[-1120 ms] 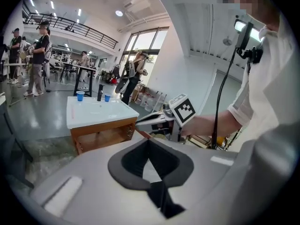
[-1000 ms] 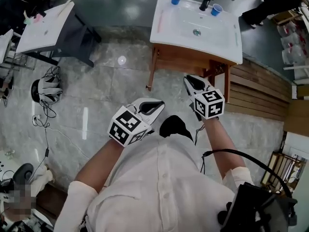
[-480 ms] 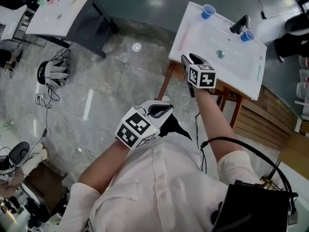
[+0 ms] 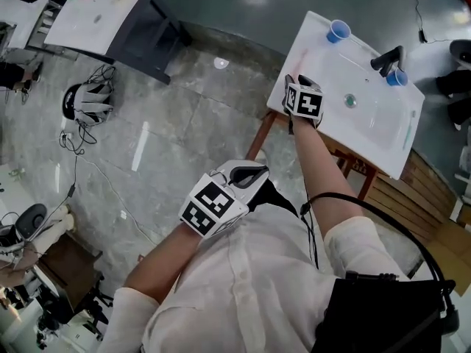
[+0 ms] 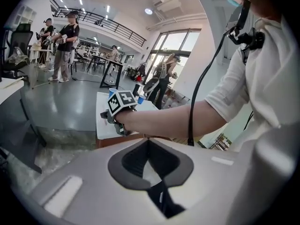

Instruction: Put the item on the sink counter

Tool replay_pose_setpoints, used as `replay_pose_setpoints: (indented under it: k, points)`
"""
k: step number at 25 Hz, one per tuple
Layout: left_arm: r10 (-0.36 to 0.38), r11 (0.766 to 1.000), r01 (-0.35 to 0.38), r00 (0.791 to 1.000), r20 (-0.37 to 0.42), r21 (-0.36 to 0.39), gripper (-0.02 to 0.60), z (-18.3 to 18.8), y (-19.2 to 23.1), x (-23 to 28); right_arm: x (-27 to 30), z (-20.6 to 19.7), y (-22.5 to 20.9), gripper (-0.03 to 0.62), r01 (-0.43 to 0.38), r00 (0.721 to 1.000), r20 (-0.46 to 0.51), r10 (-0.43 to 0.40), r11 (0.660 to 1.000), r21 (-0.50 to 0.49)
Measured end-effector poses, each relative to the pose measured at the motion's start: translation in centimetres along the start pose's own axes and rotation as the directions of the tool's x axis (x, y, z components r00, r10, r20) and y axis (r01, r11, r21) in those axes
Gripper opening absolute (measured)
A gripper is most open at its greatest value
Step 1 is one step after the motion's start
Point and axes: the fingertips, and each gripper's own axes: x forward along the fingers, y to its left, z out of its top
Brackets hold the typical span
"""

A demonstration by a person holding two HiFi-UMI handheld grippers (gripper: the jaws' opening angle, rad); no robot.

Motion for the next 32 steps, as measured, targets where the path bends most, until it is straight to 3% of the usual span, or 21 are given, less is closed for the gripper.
replay_pose_setpoints:
  k: [7,11,17,22,26,32]
  points:
    - [0.003,0.999,-0.002,1.0,0.011,-0.033,0.006,-0.8,0.7,-0.7,0.7,-0.3,-0.2,0.105,0.044,0.999,-0.011,-0.045,0.996,-0.078]
    - [-0.01,0.999,0.01,1.0,0.002,-0.031,0.006,-1.5,0.4,-0.8,0.3,-0.8,-0.7,0.048,0.052,0.999,-0.006,-0.053,0.995,-0.085]
    - [-0.04,0.999,0.04,0.999,-0.003,0.001,0.006,-2.2,-0.7,-2.0,-1.7,-2.1,-1.1,0.043,0.035,0.999,-0.011,-0.036,0.998,-0.061]
    - [-0.079,0.996,0.079,0.997,-0.003,0.037,0.006,-3.4,-2.6,-2.9,-6.6,-3.8,-0.5,0.043,0.0,0.999,0.05,0.001,1.0,-0.016]
    - [-0.143,0.986,0.145,0.989,-0.026,0.076,0.006,-5.0,-4.8,-3.2,-12.5,-6.4,-0.4,0.043,0.015,0.993,0.112,-0.019,0.999,0.039]
    - [-0.211,0.968,0.219,0.974,-0.076,0.123,0.006,-8.8,-8.4,-3.0,-20.5,-14.5,0.0,0.043,0.041,0.99,0.132,-0.057,0.992,0.121]
